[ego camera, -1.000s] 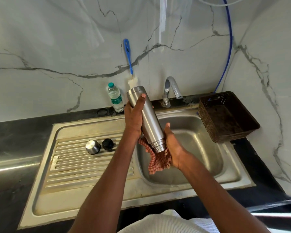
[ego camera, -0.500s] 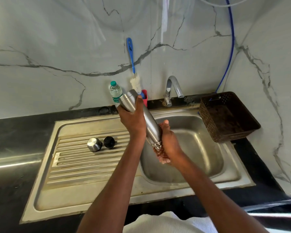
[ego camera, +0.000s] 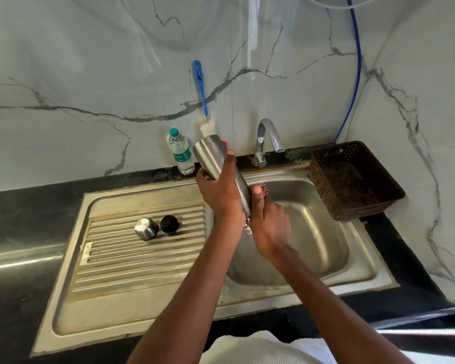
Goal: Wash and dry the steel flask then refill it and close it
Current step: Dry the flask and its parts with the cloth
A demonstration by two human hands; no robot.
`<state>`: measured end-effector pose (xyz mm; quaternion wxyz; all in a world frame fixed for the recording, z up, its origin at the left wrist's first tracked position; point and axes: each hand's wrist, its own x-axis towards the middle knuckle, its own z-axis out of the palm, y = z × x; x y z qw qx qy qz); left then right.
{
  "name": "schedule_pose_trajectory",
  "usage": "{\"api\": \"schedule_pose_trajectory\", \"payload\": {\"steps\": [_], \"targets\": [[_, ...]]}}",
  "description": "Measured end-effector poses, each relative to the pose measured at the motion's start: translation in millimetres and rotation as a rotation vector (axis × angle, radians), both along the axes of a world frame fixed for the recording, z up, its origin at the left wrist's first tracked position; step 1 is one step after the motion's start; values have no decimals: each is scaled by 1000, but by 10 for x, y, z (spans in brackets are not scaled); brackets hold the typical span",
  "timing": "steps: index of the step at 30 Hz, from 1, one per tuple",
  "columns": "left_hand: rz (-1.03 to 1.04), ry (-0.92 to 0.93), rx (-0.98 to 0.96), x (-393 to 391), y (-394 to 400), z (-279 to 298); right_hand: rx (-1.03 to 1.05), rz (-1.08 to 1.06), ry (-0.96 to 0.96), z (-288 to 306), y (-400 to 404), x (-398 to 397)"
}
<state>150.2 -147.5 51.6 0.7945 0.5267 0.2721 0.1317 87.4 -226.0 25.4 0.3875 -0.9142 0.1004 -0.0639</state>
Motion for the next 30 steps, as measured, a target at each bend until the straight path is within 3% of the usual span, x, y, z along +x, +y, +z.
{"api": "schedule_pose_trajectory", "payload": {"steps": [4,8,11,13,16,19,21,23,26,28,30], "targets": [[40,-153,93,38,-53,-5,234,-13,-3,-17,54,36],[-68,-242,-72,-11,-10,-87,1028,-78,338,-91,-171,310],[-164,-298,-159,-8,35,-144,1170,-161,486,26,-238,330],[-205,-311,-95,-1,41,-135,1047,-207,408,-4,-184,305],[-158,-175,22,-8,-3,-124,487,-187,165,7,-105,180],[-39,23,-135,-7,-64,-29,-33,-88,-3,52,-94,83],[48,43,-200,42,-64,-11,-60,-45,4,58,-53,65],[63,-32,-189,45,-40,-42,293,-66,134,56,-36,158],[-116,-226,-203,-34,0,-96,1051,-134,490,102,-188,311],[-234,-258,-248,-41,51,-122,1204,-137,546,150,-249,319],[-254,-260,-245,-46,66,-114,1135,-165,469,90,-234,328]]}}
